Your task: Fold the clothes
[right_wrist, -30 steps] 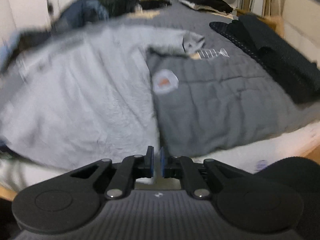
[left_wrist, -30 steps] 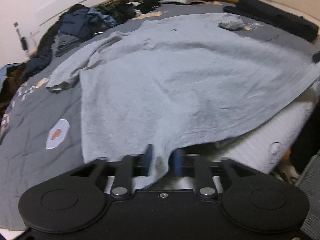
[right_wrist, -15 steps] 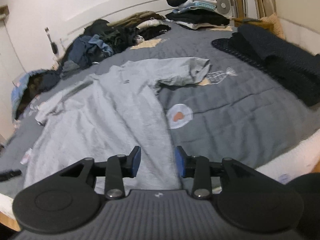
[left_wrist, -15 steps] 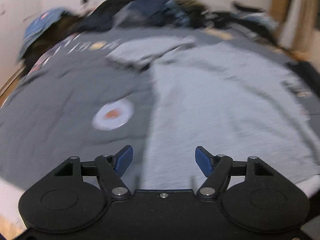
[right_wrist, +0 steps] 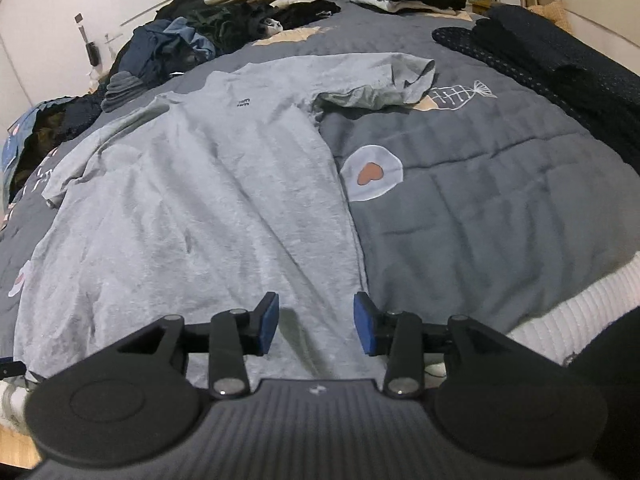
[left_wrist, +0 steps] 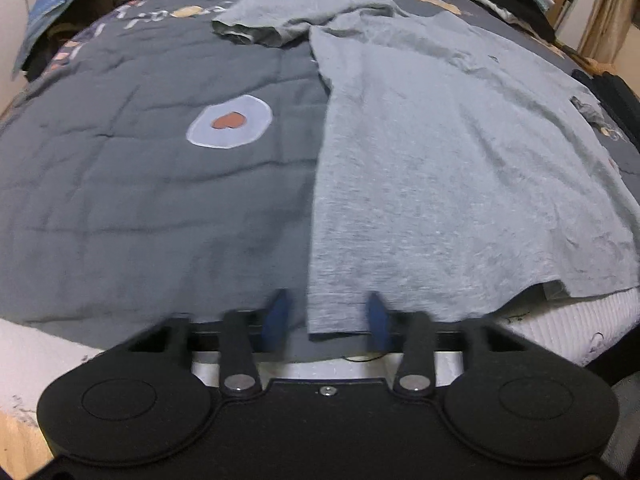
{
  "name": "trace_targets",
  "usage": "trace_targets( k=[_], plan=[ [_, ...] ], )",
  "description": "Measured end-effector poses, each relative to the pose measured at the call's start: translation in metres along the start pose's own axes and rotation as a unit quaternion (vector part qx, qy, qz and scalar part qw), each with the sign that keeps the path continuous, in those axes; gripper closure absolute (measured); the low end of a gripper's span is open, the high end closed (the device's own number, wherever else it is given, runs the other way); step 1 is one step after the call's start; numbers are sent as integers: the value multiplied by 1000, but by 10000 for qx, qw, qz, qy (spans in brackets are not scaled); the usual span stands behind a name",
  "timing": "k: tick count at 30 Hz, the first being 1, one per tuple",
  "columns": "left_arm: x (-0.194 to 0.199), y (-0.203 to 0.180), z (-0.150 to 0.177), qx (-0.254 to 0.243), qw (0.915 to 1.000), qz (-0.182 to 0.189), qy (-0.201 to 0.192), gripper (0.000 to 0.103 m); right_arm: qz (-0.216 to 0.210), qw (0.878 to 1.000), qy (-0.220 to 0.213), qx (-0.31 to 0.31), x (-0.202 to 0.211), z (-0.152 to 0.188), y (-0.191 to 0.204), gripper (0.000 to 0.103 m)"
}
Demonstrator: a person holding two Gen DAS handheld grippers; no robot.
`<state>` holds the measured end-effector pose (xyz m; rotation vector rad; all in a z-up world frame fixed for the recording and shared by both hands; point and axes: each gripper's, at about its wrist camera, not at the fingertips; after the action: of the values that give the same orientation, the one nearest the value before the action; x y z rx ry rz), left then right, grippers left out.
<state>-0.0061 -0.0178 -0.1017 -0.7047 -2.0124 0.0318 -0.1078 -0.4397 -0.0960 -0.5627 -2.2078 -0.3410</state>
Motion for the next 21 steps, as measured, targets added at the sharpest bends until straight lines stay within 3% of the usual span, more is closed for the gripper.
trace_targets(
  k=[2,4,9,15,21],
  plan=[
    [-2,1,-1,45,9999,92,12,93,-5,10000,-4,35,-1,1,-1,63],
    [1,2,-1,130,9998,155,-19,95,-14,10000,-18,33,0,1,-2,63],
    [39,4,-4,69,9990,402,-181,97,-143,9998,53,-159,1,-2,-9,63],
    [52,-1,-6,-552,9979,149,321,102,-174,9998,68,-97,-1,-6,-6,62],
    [63,5,-17,-661,9972,175,289,99,-257,9997,19,-44,-2,-17,-5,62]
  ],
)
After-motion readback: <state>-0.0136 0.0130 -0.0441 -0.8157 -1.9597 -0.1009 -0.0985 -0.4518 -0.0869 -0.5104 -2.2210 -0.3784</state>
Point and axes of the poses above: each gripper's, at about its wrist camera, not at the fingertips, and x roughly against the way its jaws point, y to its left, z to its underside, and after that the axes turned 12 degrees about z, right-handed
